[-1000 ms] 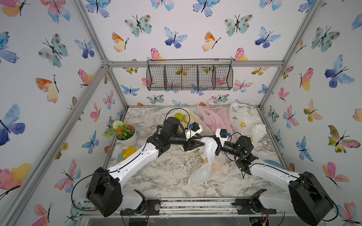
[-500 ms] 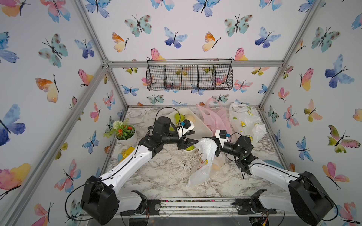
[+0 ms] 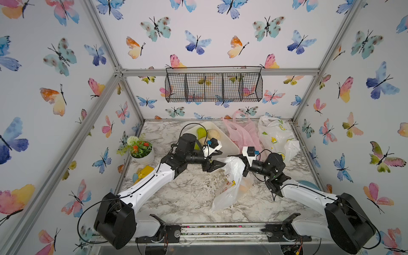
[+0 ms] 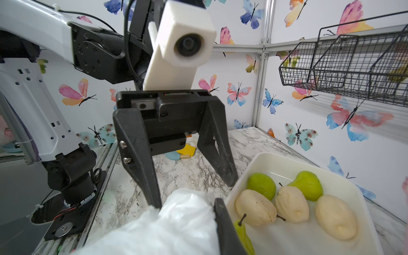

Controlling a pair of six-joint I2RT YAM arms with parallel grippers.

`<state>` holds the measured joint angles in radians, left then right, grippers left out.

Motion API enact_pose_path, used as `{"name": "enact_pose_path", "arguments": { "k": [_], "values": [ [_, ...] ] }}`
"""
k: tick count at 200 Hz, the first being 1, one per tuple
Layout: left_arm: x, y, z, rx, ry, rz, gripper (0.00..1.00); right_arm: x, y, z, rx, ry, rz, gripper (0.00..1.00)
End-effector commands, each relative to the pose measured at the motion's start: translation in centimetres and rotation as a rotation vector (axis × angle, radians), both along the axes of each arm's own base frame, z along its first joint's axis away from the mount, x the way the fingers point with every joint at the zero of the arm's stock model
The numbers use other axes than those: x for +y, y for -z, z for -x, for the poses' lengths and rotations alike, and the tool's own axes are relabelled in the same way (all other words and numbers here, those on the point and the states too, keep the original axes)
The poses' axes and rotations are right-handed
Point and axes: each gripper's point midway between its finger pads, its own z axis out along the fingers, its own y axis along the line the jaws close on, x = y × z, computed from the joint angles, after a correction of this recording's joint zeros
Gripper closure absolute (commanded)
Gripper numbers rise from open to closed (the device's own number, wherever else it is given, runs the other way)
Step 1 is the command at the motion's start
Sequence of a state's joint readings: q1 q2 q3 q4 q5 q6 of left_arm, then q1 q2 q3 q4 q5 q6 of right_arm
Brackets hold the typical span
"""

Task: Place the pears into plastic bags & tie knots
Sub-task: Tie the plastic bag at the center of the board.

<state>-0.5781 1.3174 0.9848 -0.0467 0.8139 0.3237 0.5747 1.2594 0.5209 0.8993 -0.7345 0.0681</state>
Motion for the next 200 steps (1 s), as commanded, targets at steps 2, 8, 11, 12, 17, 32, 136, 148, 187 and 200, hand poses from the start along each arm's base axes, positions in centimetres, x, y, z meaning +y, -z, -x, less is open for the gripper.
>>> {"name": "enact_pose_path", "arguments": {
  "k": [2, 8, 11, 12, 17, 32, 136, 148, 187, 200],
  "values": [
    [-0.1, -0.5, 1.4, 0.002, 0.062, 0.014, 0.32, 0.3, -1.0, -0.1, -0.006, -0.018, -0.013, 0.87],
    [-0.1, -0.3, 1.2, 0.005, 0.057, 0.008, 0.32, 0.3, -1.0, -0.1, -0.005, -0.020, -0.012, 0.87],
    [-0.2, -0.3, 1.2, 0.004, 0.056, 0.008, 0.32, 0.3, -1.0, 0.0, -0.004, -0.021, -0.012, 0.87],
    [-0.2, -0.3, 1.2, 0.003, 0.056, 0.007, 0.32, 0.3, -1.0, -0.1, -0.004, -0.020, -0.012, 0.87],
    [-0.2, -0.2, 1.1, 0.003, 0.056, 0.003, 0.32, 0.3, -1.0, 0.0, -0.003, -0.023, -0.012, 0.87],
    [-0.5, -0.6, 0.6, -0.011, 0.045, 0.002, 0.34, 0.4, -0.9, 0.0, 0.002, -0.028, -0.009, 0.87],
    [-2.2, -1.4, 0.8, -0.026, 0.076, 0.015, 0.64, 0.3, -0.6, 0.0, 0.015, -0.028, -0.004, 0.88],
    [-2.1, -1.3, 0.8, -0.027, 0.079, 0.007, 0.71, 0.3, -0.7, 0.0, 0.013, -0.028, -0.008, 0.88],
    [-1.9, -0.9, 0.6, -0.037, 0.069, -0.019, 0.82, 0.3, -1.0, 0.1, 0.007, -0.027, -0.012, 0.87],
    [-1.6, -0.9, 0.4, -0.042, 0.051, -0.030, 0.73, 0.2, -0.9, 0.1, 0.007, -0.025, -0.009, 0.87]
  ]
}}
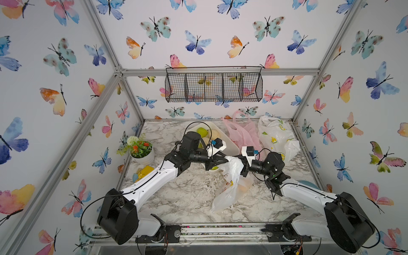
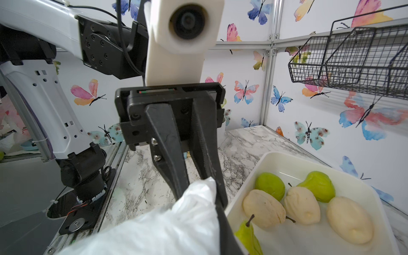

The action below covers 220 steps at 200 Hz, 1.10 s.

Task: Place the pears into plastic bags & tie knots
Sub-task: Tie the plastic bag at the center of the board.

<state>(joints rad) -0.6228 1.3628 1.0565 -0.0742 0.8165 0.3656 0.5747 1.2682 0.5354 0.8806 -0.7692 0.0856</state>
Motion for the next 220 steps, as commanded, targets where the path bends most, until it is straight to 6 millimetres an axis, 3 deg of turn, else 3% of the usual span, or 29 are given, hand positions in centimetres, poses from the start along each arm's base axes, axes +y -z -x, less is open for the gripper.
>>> {"name": "enact_pose_path", "arguments": {
  "k": [1, 7, 15, 39, 88, 115, 127, 141, 157, 175, 203, 220],
  "values": [
    [0.2, 0.1, -0.1, -0.004, -0.010, -0.028, 0.72, -0.1, -0.9, -0.2, -0.020, 0.010, -0.013, 0.87],
    [0.3, 0.1, -0.2, -0.005, -0.019, -0.033, 0.64, -0.1, -1.0, -0.2, -0.020, 0.010, -0.014, 0.87],
    [0.5, 0.1, -0.3, -0.005, -0.025, -0.033, 0.60, -0.1, -1.0, -0.2, -0.020, 0.008, -0.013, 0.87],
    [0.6, 0.0, 0.0, -0.002, -0.012, -0.028, 0.59, 0.0, -0.9, -0.2, -0.014, 0.000, -0.010, 0.87],
    [0.9, 0.5, 0.0, 0.003, -0.015, -0.047, 0.72, 0.1, -0.9, -0.3, -0.016, 0.003, -0.006, 0.87],
    [0.9, -0.2, -0.4, -0.010, -0.022, -0.031, 0.92, 0.2, -0.8, -0.3, -0.007, -0.002, -0.004, 0.87],
    [0.9, -0.2, -0.7, -0.015, -0.035, -0.034, 0.95, 0.2, -1.0, -0.4, -0.004, 0.003, -0.007, 0.83],
    [1.1, 0.0, -1.5, -0.024, -0.067, -0.046, 0.97, -0.1, -1.0, -1.1, 0.016, 0.054, -0.005, 0.68],
    [1.3, 0.4, -2.5, -0.017, -0.090, -0.035, 0.98, -1.6, -0.1, -3.4, 0.094, 0.227, 0.033, 0.52],
    [1.4, 0.7, -3.6, 0.002, -0.102, -0.016, 0.98, -4.1, 1.7, -5.2, 0.168, 0.431, 0.129, 0.48],
    [1.3, 1.3, -5.1, 0.046, -0.102, -0.003, 0.97, -8.3, 2.7, -5.4, 0.334, 0.654, 0.237, 0.40],
    [1.2, 1.8, -6.0, 0.064, -0.113, -0.014, 0.97, -8.9, 3.2, -4.0, 0.436, 0.647, 0.318, 0.40]
  ]
}}
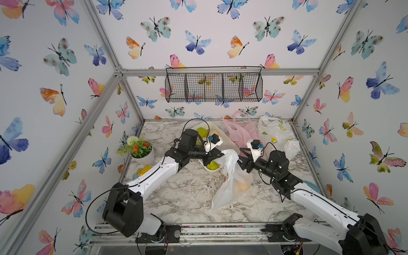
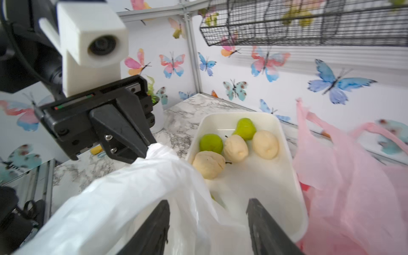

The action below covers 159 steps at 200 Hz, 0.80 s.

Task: Place the pears into plastic bags & tie knots
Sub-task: Tie the plastic bag at the center of the board.

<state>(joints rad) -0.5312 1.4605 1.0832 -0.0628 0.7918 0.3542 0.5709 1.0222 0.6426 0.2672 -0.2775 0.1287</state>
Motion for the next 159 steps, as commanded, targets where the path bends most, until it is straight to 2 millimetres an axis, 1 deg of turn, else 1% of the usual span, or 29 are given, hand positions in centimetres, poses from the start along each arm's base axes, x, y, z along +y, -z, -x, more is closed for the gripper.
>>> {"name": "enact_pose_path", "arguments": {
  "k": [1, 18, 27, 38, 54, 68, 93, 109, 130, 159],
  "values": [
    [-0.3, -0.7, -1.2, 0.008, 0.005, 0.029, 0.97, -3.1, 3.0, 0.6, 0.232, 0.147, 0.136, 0.41],
    [-0.5, -0.8, -1.5, 0.024, 0.010, 0.035, 0.97, -2.4, 3.2, 2.4, 0.330, 0.075, 0.119, 0.41],
    [-0.7, -0.9, -1.6, 0.033, 0.006, 0.042, 0.96, -1.6, 2.6, 3.2, 0.365, 0.029, 0.072, 0.42],
    [-0.7, -0.9, -1.7, 0.044, 0.002, 0.047, 0.96, -1.0, 1.8, 3.5, 0.384, 0.001, 0.029, 0.44],
    [-0.7, -0.7, -1.7, 0.058, -0.001, 0.049, 0.96, -0.6, 1.1, 3.4, 0.390, -0.015, 0.008, 0.46],
    [-0.7, -0.5, -1.7, 0.075, -0.005, 0.052, 0.96, 0.1, 0.6, 3.5, 0.391, -0.053, -0.003, 0.45],
    [-0.8, -0.7, -1.6, 0.088, -0.004, 0.061, 0.95, 1.6, -0.3, 3.9, 0.396, -0.143, -0.023, 0.34],
    [-0.8, -0.7, -1.5, 0.088, -0.004, 0.061, 0.95, 1.8, -1.1, 3.9, 0.380, -0.149, -0.037, 0.31],
    [-0.9, -0.9, -1.4, 0.092, 0.004, 0.067, 0.95, 2.0, -1.7, 3.3, 0.371, -0.137, -0.043, 0.31],
    [-1.2, -1.3, -1.1, 0.089, 0.015, 0.073, 0.96, 3.3, -2.6, 1.9, 0.380, -0.126, -0.063, 0.33]
  ]
}}
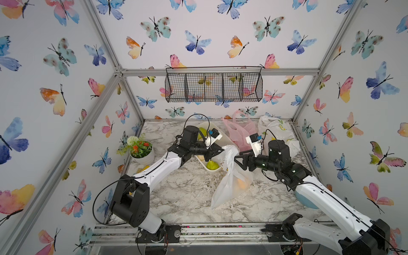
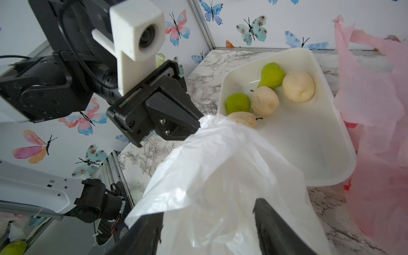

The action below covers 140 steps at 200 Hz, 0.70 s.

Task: Place the pears into plastic bags & tie knots
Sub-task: Tie the plastic bag at the center of the board.

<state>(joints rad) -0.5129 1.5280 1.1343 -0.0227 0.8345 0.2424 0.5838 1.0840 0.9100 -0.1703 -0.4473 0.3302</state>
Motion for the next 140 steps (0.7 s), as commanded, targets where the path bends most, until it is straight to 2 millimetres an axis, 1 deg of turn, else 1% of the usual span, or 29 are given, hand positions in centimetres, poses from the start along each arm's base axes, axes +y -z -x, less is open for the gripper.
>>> {"name": "enact_pose_path", "arguments": {
  "k": [1, 16, 36, 51, 70, 85, 107, 117, 130, 140],
  "values": [
    [-0.5, -1.0, 0.5, -0.007, 0.031, 0.028, 0.96, 1.3, -1.5, -0.8, 0.003, -0.003, -0.035, 0.33],
    [-0.7, -1.4, 0.8, -0.010, 0.039, 0.034, 0.96, 2.0, -1.4, -1.5, 0.029, 0.012, -0.006, 0.35],
    [-0.7, -1.9, 1.0, -0.015, 0.044, 0.047, 0.96, 2.6, -0.8, -1.8, 0.046, 0.034, 0.034, 0.37],
    [-0.8, -2.0, 1.1, -0.012, 0.050, 0.054, 0.96, 3.0, -1.0, -1.8, 0.044, 0.045, 0.046, 0.39],
    [-0.9, -2.3, 1.2, -0.013, 0.055, 0.063, 0.97, 3.0, -1.1, -1.9, 0.051, 0.074, 0.059, 0.42],
    [-0.9, -2.3, 1.2, -0.012, 0.056, 0.064, 0.97, 2.7, -0.7, -2.2, 0.058, 0.096, 0.082, 0.48],
    [-0.8, -2.2, 1.3, -0.013, 0.056, 0.064, 0.97, 2.2, 0.4, -2.3, 0.068, 0.113, 0.124, 0.59],
    [-0.8, -2.1, 1.3, -0.012, 0.054, 0.062, 0.97, 2.0, 0.6, -2.3, 0.067, 0.119, 0.135, 0.62],
    [-0.8, -2.1, 1.4, -0.011, 0.054, 0.062, 0.97, 1.8, 0.8, -2.2, 0.064, 0.120, 0.141, 0.62],
    [-0.8, -2.0, 1.5, -0.011, 0.055, 0.061, 0.97, 1.8, 0.8, -1.8, 0.058, 0.106, 0.143, 0.57]
  ]
}}
